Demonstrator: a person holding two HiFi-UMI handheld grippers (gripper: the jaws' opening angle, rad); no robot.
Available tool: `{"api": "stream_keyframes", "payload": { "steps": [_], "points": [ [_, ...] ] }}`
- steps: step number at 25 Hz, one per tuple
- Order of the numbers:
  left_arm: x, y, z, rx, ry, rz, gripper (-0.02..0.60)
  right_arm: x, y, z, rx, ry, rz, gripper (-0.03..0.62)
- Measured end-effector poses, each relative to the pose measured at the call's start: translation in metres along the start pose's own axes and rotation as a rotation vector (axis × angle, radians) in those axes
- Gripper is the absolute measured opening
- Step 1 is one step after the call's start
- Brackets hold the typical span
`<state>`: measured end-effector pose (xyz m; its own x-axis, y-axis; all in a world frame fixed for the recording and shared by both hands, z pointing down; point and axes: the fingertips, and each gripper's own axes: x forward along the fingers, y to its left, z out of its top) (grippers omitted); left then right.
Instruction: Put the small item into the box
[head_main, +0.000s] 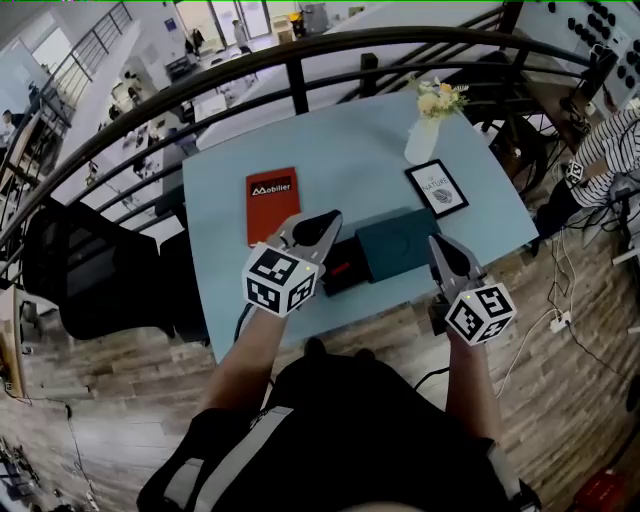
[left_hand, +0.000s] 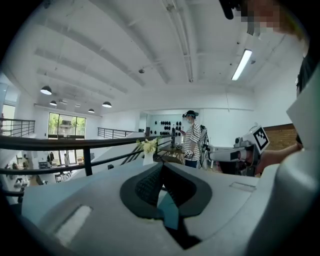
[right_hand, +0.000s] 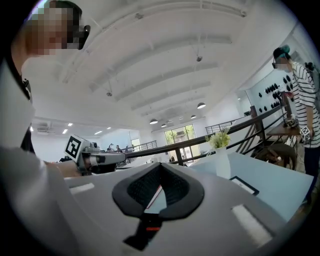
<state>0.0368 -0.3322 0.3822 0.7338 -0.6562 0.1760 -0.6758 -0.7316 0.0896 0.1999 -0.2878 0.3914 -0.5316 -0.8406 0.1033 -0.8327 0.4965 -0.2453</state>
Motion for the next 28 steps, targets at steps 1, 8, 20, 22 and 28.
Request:
{"api": "stream_keyframes", "payload": {
  "steps": [1,8,20,22,28],
  "points": [
    [-0.002,-0.001,0.002,-0.015,-0.018,-0.002,0.008,-0.001,0.003,-0.006,0.010,0.003,-0.004,0.000],
    [-0.026,0.021,-0.019,-0.068,-0.027,0.003,0.006,0.002,0.021,-0.051,0.014,0.081,0.003,0.000],
    [-0.024,0.060,-0.019,-0.022,-0.048,0.137,0.006,0.028,0.040,-0.006,-0.081,-0.014,0.092,0.000],
    [-0.026,0.054,-0.022,-0.016,-0.040,0.133,0.006,0.028,0.042,-0.001,-0.060,-0.013,0.097,0.000],
    [-0.030,0.061,-0.019,-0.015,-0.011,0.142,0.006,0.023,0.043,0.025,-0.054,-0.062,0.099,0.000]
  ]
}}
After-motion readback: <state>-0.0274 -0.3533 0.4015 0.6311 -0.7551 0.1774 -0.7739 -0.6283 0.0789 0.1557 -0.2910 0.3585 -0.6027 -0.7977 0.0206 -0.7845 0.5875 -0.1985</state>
